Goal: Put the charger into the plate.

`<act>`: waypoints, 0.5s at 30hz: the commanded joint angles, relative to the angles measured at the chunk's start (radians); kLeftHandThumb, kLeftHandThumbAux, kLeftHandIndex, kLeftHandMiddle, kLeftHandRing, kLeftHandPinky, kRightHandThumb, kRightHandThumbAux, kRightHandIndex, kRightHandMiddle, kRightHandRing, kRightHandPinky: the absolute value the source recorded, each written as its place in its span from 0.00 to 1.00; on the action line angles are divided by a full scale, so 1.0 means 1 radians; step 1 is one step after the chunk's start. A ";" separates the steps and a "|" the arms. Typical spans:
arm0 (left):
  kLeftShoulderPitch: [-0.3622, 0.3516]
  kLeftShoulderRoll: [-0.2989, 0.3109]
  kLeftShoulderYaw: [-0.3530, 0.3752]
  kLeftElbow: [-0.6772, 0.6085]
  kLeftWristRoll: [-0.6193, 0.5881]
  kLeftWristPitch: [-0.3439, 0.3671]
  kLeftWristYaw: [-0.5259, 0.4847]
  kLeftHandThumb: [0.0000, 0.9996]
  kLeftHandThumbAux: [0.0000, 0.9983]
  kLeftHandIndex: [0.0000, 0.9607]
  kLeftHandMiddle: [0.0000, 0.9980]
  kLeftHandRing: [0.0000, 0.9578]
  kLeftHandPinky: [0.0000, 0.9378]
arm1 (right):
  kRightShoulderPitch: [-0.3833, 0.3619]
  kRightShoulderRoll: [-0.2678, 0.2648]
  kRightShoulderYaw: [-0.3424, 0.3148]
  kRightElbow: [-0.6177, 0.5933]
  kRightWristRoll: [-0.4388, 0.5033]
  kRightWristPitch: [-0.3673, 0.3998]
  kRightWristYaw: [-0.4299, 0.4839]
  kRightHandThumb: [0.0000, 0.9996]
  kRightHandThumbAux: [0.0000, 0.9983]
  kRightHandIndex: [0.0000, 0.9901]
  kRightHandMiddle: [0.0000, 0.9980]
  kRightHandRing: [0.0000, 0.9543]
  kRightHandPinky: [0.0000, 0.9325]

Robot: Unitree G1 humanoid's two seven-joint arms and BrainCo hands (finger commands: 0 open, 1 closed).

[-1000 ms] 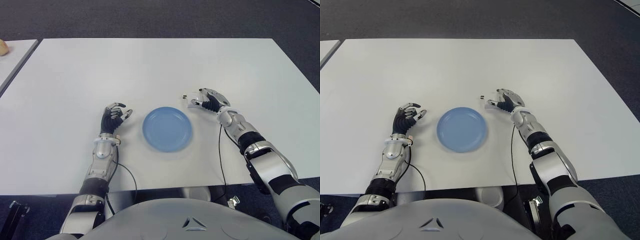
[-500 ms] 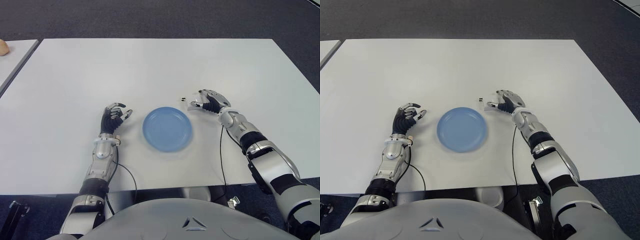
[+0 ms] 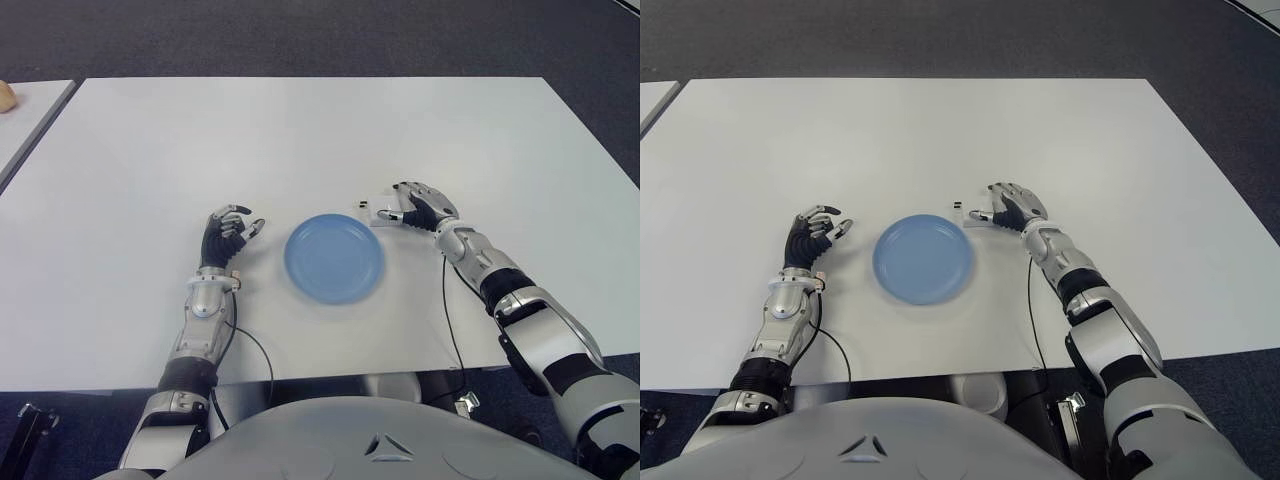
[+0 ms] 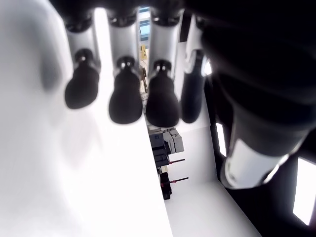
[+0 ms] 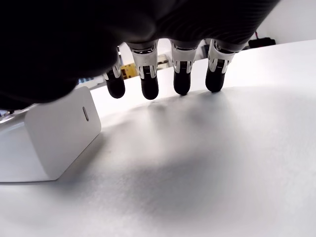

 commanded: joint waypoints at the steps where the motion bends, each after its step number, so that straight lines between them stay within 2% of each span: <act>1: 0.013 -0.002 0.002 -0.005 0.006 0.001 0.009 0.71 0.72 0.46 0.78 0.79 0.78 | 0.091 0.013 0.030 -0.052 -0.019 -0.020 0.028 0.55 0.14 0.00 0.00 0.00 0.00; 4: 0.013 -0.003 0.002 -0.007 0.006 0.004 0.010 0.71 0.72 0.46 0.77 0.78 0.77 | 0.116 0.006 0.030 -0.095 -0.020 -0.019 0.022 0.54 0.13 0.00 0.00 0.00 0.00; 9: 0.014 -0.005 0.001 -0.008 0.004 0.007 0.008 0.71 0.72 0.46 0.77 0.78 0.78 | 0.198 -0.015 0.026 -0.252 -0.026 0.002 0.021 0.52 0.12 0.00 0.00 0.00 0.00; 15: 0.013 -0.008 0.000 -0.011 0.008 0.016 0.013 0.71 0.72 0.45 0.77 0.79 0.80 | 0.262 -0.021 0.018 -0.352 -0.041 0.033 0.005 0.52 0.13 0.00 0.00 0.00 0.00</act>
